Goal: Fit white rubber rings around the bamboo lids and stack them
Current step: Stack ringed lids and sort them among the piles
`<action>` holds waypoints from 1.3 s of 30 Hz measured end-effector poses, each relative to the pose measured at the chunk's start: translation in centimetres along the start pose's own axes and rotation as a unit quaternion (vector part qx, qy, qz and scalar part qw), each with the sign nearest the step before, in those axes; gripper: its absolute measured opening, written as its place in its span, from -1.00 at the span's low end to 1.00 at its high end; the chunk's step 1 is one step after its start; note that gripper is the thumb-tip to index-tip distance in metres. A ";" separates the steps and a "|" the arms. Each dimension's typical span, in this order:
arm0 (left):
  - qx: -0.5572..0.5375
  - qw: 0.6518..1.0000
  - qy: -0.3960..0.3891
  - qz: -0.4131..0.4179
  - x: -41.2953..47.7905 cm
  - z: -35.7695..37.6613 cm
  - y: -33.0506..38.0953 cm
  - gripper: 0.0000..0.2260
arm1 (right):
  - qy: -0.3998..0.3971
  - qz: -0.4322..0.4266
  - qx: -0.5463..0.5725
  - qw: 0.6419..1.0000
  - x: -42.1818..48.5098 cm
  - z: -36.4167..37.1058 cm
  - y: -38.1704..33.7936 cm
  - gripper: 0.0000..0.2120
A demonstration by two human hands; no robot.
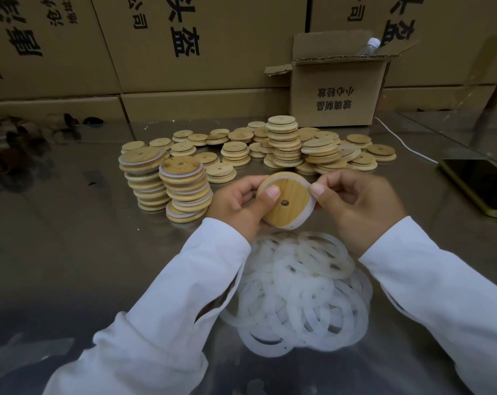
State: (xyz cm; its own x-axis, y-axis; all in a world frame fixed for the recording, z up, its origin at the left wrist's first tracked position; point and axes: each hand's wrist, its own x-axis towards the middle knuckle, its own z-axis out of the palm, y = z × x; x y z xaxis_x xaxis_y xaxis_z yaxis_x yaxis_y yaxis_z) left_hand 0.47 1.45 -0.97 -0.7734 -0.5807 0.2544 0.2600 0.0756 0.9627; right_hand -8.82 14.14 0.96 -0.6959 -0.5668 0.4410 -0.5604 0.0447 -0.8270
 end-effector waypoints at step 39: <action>-0.005 0.999 -0.046 -0.023 0.3 0.1 -0.6 -0.70 | 0.095 -0.045 -0.038 0.994 -0.8 0.9 0.9 -0.86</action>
State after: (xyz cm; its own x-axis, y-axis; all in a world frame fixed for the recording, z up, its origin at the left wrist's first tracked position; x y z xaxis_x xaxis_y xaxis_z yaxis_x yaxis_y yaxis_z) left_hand 0.04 1.32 -1.49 -0.8344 -0.5064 0.2173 0.2284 0.0411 0.9727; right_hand -8.35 13.93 -0.41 -0.7099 -0.4065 0.5752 -0.6513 0.0680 -0.7557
